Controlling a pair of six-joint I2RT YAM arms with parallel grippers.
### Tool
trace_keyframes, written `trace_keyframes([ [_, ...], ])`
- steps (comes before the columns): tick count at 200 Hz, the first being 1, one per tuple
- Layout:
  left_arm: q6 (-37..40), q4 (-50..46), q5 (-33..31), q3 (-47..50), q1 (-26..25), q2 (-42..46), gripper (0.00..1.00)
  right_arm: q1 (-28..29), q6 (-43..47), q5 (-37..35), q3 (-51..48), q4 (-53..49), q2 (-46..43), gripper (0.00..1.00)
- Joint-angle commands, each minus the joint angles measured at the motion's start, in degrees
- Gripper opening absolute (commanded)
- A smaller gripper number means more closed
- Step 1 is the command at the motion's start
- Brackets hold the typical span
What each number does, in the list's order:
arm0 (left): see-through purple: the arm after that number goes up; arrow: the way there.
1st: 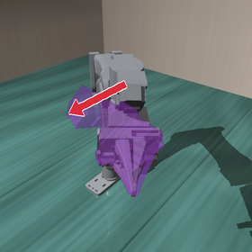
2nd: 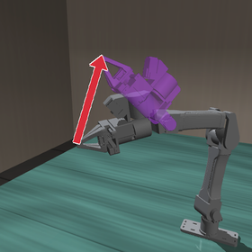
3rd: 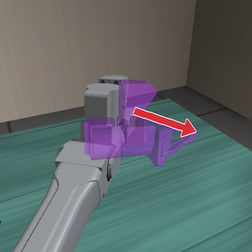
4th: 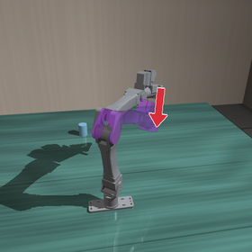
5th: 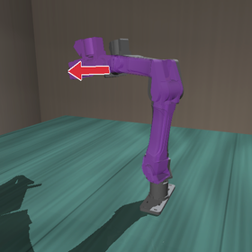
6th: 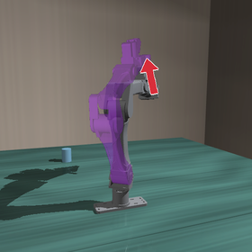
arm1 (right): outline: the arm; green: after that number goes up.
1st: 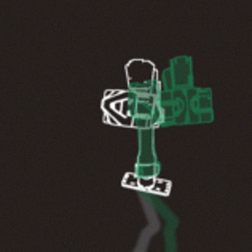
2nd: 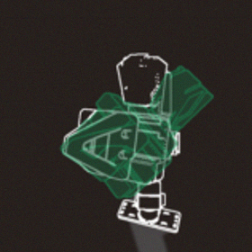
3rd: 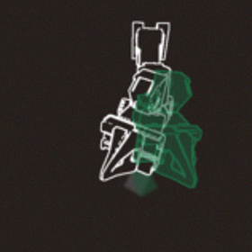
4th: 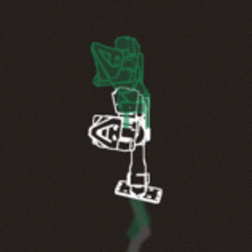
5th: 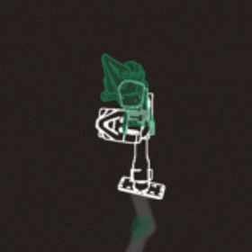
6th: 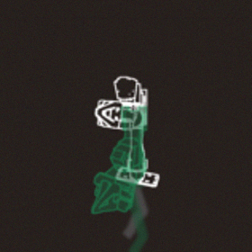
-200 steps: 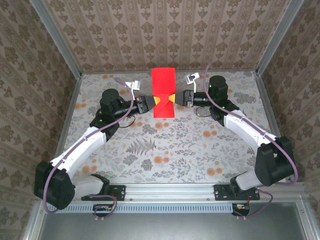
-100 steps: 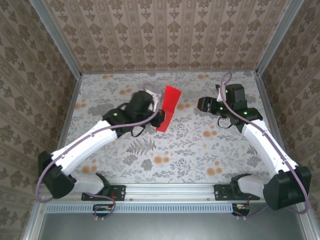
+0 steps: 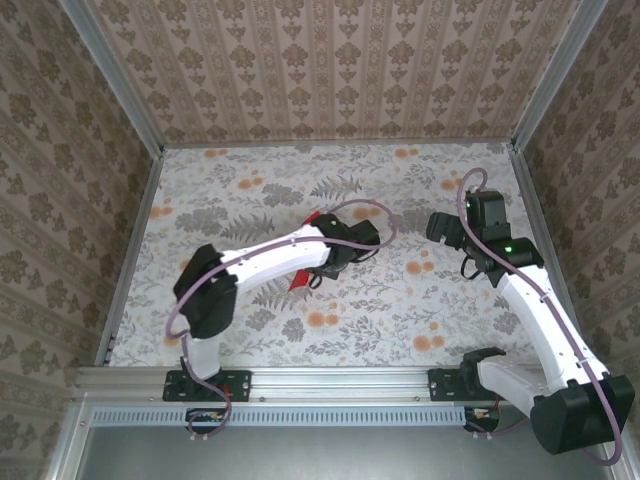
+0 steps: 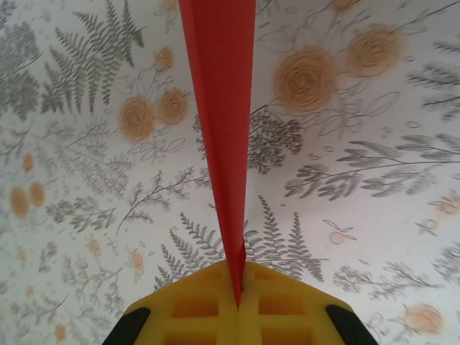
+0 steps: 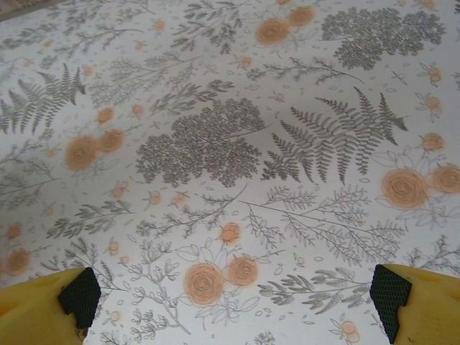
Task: Fold a paper plane with a square sheet of paper (fold left side to right side)
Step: Turn over the paper at the center of the table.
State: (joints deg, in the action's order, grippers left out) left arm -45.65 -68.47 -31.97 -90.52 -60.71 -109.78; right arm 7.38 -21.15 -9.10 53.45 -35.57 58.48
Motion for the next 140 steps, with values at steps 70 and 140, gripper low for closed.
trace_keyframes([
  [70,-1.18,1.25,11.5,-7.77,0.95,-11.92,0.02,-0.43,1.07,0.09,-1.58,-1.7,-0.85,1.0],
  [140,2.57,10.52,27.06,-8.43,4.28,-14.57,0.18,-0.43,0.54,5.28,-2.49,-0.84,1.12,1.0],
])
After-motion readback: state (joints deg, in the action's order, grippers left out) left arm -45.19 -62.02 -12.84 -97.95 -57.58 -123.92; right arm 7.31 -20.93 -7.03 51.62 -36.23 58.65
